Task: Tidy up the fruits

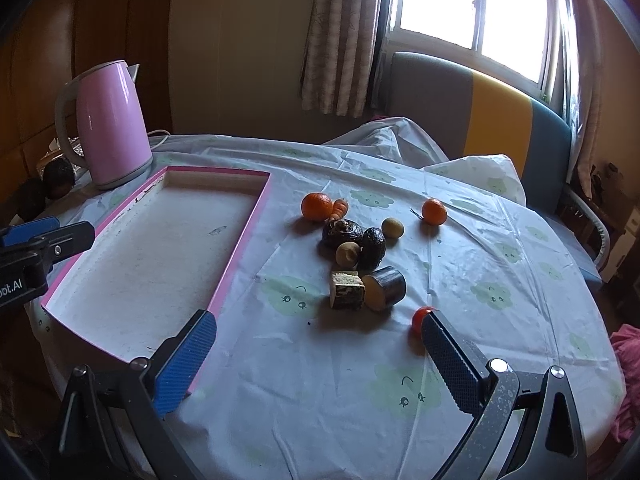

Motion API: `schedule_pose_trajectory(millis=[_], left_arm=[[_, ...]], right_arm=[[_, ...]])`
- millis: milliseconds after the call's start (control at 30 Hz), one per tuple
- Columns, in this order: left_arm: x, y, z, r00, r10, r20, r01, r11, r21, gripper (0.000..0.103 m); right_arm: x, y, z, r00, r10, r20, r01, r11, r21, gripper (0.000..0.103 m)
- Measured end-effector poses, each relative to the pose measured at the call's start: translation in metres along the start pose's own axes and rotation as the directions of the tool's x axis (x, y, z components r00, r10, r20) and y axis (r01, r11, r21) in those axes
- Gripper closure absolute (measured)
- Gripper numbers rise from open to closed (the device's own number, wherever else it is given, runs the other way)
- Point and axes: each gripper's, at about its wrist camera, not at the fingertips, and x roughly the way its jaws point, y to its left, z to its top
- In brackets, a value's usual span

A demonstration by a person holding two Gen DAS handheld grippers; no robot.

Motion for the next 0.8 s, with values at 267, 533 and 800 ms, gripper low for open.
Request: schedule_pose_trajectory(millis=[267, 533, 800], left_arm=[[0.005, -0.008, -0.002, 1.000, -0.005, -0.020, 0.005, 1.000, 0.023, 0.045], [0.001, -0.013, -0.004, 1.000, -0.003, -0.017, 0.004, 0.999, 0.044, 0.045], [-0.003, -0.015, -0.003, 1.000, -0.011, -0.013, 0.012, 0.999, 0.052, 0.045]], right_arm=[[0.006, -0.005, -0.006, 1.000, 0.016, -0.009, -0.016, 1.000, 0.021, 0.000], [0.002, -0.010, -0.006, 1.000, 0.013, 0.008, -0.013, 0.999, 0.032, 0.000], [-0.004, -0.012, -0.005, 1.000, 0.009, 0.025, -0.010, 0.999, 0.034, 0.000]])
